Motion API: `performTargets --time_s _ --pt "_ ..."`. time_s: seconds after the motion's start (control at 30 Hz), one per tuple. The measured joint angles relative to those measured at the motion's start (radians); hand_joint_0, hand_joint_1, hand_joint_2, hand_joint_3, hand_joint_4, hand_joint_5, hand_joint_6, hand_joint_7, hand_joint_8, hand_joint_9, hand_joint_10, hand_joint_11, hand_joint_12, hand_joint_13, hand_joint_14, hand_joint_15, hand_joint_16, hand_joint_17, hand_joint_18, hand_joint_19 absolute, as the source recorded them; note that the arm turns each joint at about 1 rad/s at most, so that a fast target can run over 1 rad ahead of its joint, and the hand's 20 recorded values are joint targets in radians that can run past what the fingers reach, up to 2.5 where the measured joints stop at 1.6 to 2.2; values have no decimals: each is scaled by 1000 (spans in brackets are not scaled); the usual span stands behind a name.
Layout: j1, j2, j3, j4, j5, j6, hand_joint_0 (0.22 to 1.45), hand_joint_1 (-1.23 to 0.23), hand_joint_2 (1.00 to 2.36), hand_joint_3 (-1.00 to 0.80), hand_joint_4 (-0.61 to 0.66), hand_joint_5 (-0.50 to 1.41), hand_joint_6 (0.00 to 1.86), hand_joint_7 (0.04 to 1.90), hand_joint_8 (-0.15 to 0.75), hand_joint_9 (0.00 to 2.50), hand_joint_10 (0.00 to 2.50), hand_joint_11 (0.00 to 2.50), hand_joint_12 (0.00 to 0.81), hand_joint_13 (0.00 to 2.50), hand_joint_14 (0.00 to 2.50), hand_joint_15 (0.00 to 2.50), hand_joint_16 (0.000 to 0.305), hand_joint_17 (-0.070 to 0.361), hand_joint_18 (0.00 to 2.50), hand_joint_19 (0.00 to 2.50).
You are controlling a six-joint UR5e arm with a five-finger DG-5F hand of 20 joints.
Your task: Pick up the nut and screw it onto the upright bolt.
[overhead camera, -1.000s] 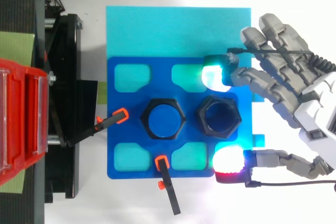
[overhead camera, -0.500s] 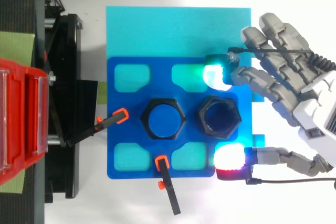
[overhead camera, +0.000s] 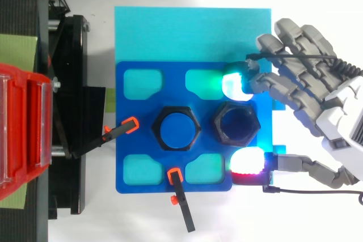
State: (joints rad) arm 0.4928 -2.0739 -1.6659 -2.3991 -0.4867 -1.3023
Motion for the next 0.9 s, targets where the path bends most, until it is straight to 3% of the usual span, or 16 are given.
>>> performTargets --time_s 0.57,0.9 --pt "-4 1 1 -8 -14 -2 495 -745 1000 -500 286 -204 502 1172 300 375 0 0 314 268 0 0 36 81 161 0" --pt "-10 4 15 -82 -24 13 500 -720 1000 -500 284 -194 502 1212 305 419 0 2 307 310 0 0 34 77 195 0"
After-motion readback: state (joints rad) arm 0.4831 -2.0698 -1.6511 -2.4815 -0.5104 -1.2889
